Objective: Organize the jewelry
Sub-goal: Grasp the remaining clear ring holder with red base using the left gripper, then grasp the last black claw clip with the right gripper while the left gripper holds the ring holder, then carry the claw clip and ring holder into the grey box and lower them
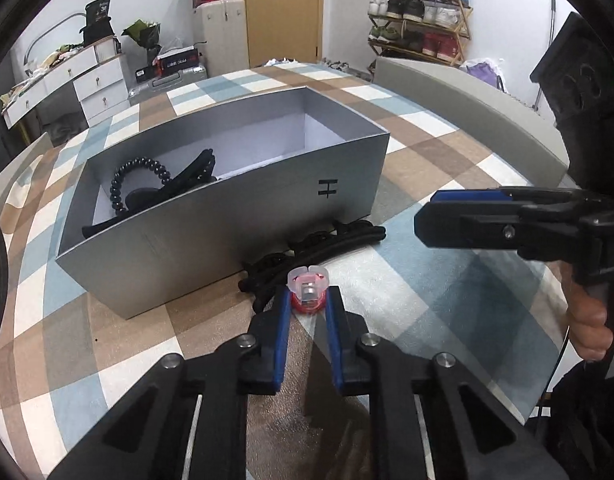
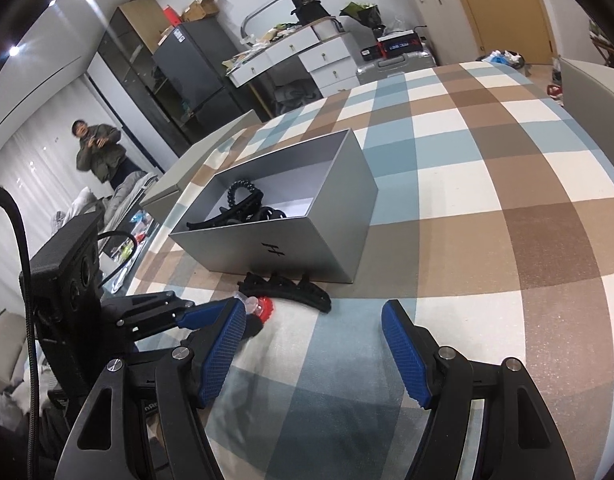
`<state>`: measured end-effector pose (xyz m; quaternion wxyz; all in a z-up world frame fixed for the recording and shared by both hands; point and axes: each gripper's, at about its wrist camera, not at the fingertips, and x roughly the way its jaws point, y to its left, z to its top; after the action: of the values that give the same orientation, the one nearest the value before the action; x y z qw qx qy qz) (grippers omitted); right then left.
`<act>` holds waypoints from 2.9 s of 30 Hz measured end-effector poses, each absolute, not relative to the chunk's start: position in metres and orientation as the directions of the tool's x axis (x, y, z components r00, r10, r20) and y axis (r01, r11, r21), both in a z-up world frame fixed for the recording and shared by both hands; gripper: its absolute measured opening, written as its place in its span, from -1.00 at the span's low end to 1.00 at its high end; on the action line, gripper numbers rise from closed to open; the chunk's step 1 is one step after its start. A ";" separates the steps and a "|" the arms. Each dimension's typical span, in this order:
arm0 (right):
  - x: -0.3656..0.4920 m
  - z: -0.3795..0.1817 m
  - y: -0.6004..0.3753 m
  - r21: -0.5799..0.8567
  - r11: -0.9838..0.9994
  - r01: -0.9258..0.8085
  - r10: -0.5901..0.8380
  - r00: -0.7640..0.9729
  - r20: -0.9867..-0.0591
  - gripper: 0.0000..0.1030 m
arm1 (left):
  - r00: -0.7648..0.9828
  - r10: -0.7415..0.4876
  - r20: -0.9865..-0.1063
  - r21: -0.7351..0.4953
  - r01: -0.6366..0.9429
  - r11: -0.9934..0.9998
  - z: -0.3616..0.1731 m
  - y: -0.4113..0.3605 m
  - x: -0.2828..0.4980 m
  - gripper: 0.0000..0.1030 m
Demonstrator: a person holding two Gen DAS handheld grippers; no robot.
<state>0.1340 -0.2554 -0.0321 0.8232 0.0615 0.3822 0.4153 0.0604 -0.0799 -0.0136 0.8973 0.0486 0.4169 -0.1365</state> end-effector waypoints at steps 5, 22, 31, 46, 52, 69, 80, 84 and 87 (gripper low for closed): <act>0.134 -0.033 -0.255 0.419 0.648 -0.636 0.730 0.362 -0.580 0.38 | 0.629 -0.204 -0.750 -0.020 0.287 0.958 -0.011 -0.078 0.053 -0.80; 0.125 -0.039 -0.199 0.243 0.651 -0.719 0.651 0.363 -0.667 0.22 | 0.684 -0.126 -0.719 -0.016 0.165 0.986 -0.008 -0.028 0.034 -0.80; 0.127 -0.039 -0.193 0.199 0.661 -0.724 0.625 0.383 -0.680 0.19 | 0.679 -0.126 -0.723 -0.020 0.163 0.986 -0.011 -0.024 0.034 -0.80; 0.111 -0.041 -0.171 0.141 0.575 -0.806 0.633 0.330 -0.700 -0.10 | 0.681 -0.123 -0.722 -0.020 0.158 0.987 -0.011 -0.021 0.032 -0.80; 0.105 -0.043 -0.163 0.065 0.571 -0.818 0.606 0.367 -0.706 -0.34 | 0.679 -0.124 -0.724 -0.019 0.160 0.987 -0.011 -0.020 0.033 -0.80; 0.087 -0.043 -0.163 -0.031 0.546 -0.837 0.593 0.412 -0.692 -0.73 | 0.682 -0.126 -0.720 -0.022 0.159 0.987 -0.010 -0.019 0.033 -0.80; 0.085 -0.031 -0.172 0.014 0.546 -0.838 0.641 0.407 -0.651 -0.73 | 0.698 -0.129 -0.704 -0.030 0.153 0.988 -0.005 -0.018 0.030 -0.79; 0.084 -0.024 -0.176 0.026 0.542 -0.840 0.665 0.410 -0.624 -0.73 | 0.709 -0.133 -0.693 -0.036 0.150 0.988 -0.003 -0.016 0.030 -0.80; 0.083 -0.018 -0.179 0.036 0.542 -0.839 0.684 0.416 -0.600 -0.73 | 0.725 -0.136 -0.676 -0.042 0.146 0.988 0.001 -0.015 0.028 -0.79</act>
<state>0.0829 -0.1794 -0.0179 0.8302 -0.1361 0.2862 0.4586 0.0276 -0.0147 0.0015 0.9286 0.0070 0.3633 -0.0758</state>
